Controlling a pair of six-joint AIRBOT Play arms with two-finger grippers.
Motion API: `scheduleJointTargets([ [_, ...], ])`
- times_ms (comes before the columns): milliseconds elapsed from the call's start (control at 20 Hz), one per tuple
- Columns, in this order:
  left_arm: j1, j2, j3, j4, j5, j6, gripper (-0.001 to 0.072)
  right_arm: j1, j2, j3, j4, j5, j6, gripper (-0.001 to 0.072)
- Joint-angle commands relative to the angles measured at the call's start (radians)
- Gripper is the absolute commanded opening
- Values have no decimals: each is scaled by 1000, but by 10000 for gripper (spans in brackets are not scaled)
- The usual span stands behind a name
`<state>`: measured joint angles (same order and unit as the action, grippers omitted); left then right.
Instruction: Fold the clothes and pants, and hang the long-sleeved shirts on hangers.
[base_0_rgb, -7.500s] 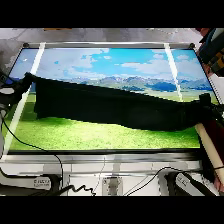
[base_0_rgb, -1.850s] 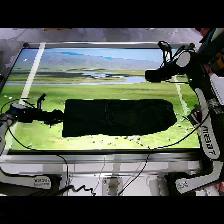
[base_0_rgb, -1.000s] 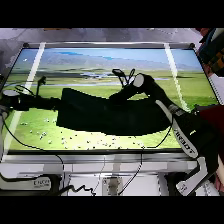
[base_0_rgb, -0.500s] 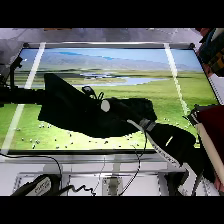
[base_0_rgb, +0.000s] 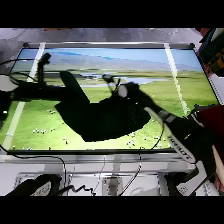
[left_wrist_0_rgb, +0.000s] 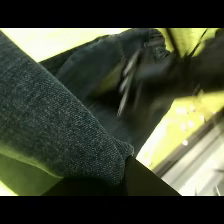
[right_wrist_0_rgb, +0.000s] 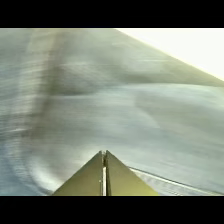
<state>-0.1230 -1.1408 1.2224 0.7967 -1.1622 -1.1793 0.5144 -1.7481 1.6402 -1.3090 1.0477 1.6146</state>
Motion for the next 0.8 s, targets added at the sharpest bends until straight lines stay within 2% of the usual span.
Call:
scheduleJointTargets([
  [0, -280, -51, 1, 75, 321, -125, 38, -239, 127, 1, -93, 120, 14, 31],
  [150, -491, -187, 3, 54, 572, -222, 38, -424, 262, 1, -94, 132, -37, 31],
  [250, -606, -294, 24, 17, 717, -224, 40, -522, 333, 1, -94, 143, -96, 31],
  [300, -648, -336, 43, 14, 754, -223, 77, -565, 359, 1, -94, 145, -109, 31],
  [350, -682, -373, 59, 14, 793, -223, 405, -609, 376, 1, -94, 146, -109, 31],
  [400, -703, -394, 65, 12, 846, -227, 688, -646, 381, 1, -94, 146, -109, 31],
  [500, -713, -396, 67, 13, 888, -227, 706, -718, 379, -17, -94, 143, -111, 31],
  [650, -676, -351, 66, 31, 885, -227, 704, -822, 354, -88, -79, 138, -173, 31],
  [750, -639, -314, 66, 124, 871, -227, 692, -886, 320, -166, 40, 139, -248, 30],
])
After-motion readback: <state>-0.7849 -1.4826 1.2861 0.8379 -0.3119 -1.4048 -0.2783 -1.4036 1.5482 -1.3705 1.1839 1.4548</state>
